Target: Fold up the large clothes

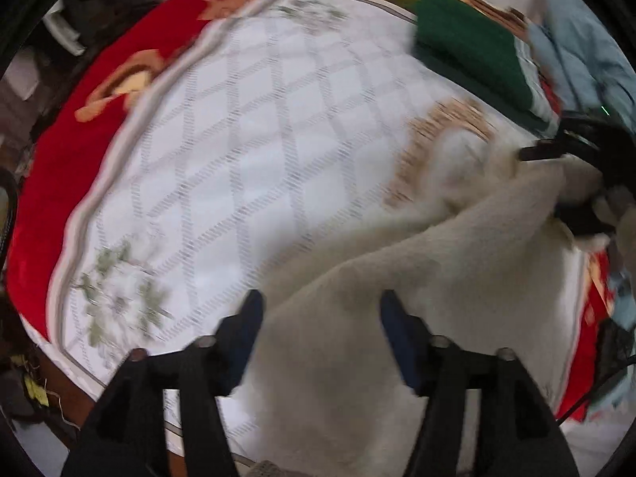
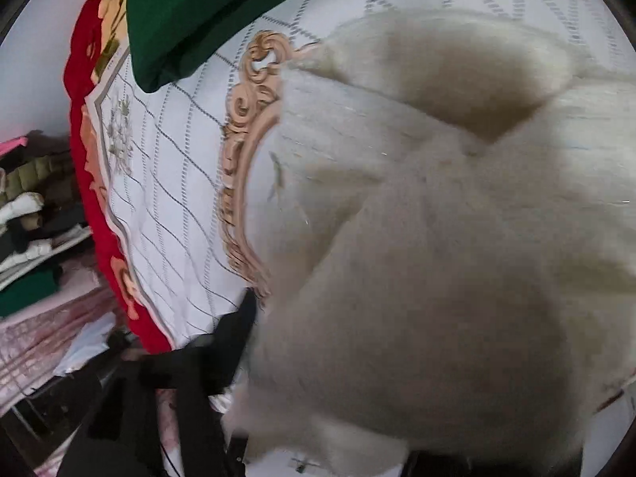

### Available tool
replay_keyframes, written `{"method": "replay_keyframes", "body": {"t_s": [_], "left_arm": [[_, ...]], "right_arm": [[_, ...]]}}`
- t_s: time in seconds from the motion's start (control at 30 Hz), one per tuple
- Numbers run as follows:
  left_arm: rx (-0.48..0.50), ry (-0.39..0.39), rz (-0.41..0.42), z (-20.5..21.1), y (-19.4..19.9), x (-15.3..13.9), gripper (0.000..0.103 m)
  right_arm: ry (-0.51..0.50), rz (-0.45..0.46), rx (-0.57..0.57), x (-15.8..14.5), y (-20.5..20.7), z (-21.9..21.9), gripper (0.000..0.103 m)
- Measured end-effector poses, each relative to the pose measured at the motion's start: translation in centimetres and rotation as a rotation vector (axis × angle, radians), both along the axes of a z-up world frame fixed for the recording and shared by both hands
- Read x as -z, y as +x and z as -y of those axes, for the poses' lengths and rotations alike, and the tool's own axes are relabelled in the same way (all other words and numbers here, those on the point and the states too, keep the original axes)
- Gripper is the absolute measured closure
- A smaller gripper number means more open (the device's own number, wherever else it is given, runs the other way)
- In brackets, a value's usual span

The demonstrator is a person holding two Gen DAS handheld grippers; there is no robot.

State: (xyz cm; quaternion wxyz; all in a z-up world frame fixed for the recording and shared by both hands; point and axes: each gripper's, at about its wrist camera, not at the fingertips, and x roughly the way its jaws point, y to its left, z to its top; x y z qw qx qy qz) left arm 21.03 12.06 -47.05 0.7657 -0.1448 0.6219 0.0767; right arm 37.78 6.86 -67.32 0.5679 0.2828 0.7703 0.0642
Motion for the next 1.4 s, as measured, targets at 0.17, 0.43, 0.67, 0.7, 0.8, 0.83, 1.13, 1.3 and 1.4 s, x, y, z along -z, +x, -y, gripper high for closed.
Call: {"method": "replay_keyframes", "body": {"t_s": [0.17,0.43,0.67,0.7,0.8,0.83,1.13,1.3,1.4], "left_arm": [[-0.135,-0.005,-0.022,-3.4,-1.4,-0.4,0.032],[-0.157,0.034,-0.051,-0.3,-1.1,0.7,0.031],[-0.207,0.088,-0.145,0.5,0.6,6.9,0.029],[-0.235,0.075,-0.15,0.2,0.3,7.0,0.029],[-0.323,0.049,-0.092,-0.6,-1.5,3.9,0.029],[-0.359,0.035,-0.075,-0.9,-2.4,2.9,0.029],[-0.677,-0.174,-0.064,-2.3,-9.7,2.1,0.032],[-0.564,-0.185,-0.035,-0.6,-4.2,5.1,0.032],[-0.445,-0.064,-0.03,0.8,-0.9,6.0,0.075]], "right_arm": [[0.229,0.138,0.06,-3.1,0.2,0.7,0.016],[0.018,0.262,-0.052,-5.5,1.4,4.7,0.042],[-0.105,0.224,-0.244,4.3,6.4,-0.2,0.059],[-0.115,0.226,-0.274,3.9,6.8,-0.8,0.056],[-0.028,0.246,-0.341,1.2,6.5,-1.0,0.029],[0.007,0.264,-0.344,-0.3,6.0,-0.3,0.029],[0.069,0.235,-0.28,-4.0,-1.1,10.2,0.029],[0.036,0.163,-0.24,-1.3,-3.4,13.9,0.029],[0.014,0.152,-0.247,-0.5,-3.9,14.5,0.029]]}}
